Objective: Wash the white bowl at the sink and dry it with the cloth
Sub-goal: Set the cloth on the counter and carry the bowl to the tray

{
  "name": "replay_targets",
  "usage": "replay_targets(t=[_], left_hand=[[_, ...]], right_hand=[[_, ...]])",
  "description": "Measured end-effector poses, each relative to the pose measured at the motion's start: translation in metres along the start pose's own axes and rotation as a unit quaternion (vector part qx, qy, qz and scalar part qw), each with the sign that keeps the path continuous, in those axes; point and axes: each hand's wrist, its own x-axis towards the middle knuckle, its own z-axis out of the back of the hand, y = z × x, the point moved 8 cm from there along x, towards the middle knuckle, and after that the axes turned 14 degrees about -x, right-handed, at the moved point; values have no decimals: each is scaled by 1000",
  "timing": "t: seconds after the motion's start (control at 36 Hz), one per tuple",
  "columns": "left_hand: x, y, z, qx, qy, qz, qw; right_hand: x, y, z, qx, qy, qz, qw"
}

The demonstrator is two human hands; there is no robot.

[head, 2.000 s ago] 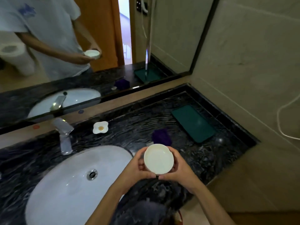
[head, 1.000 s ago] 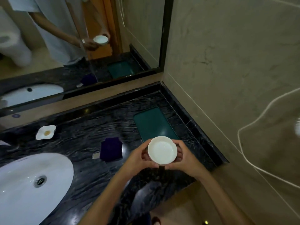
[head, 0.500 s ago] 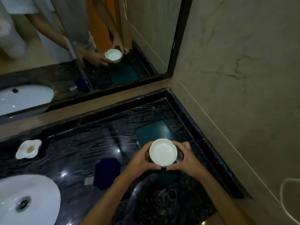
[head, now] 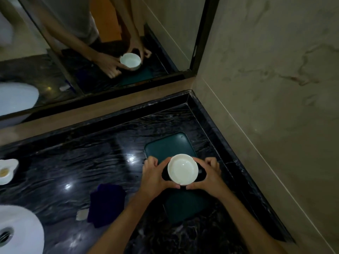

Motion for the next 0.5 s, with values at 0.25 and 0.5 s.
replay_targets(t=[0.25,0.5], left_hand=[[-7,0,-3,72,6,-20,997],[-8,13,-15,95,47,5,994]], right_hand=[[2,-3,-11,-16,3,7,1000],[4,-7,-15,-38,19,4,999]])
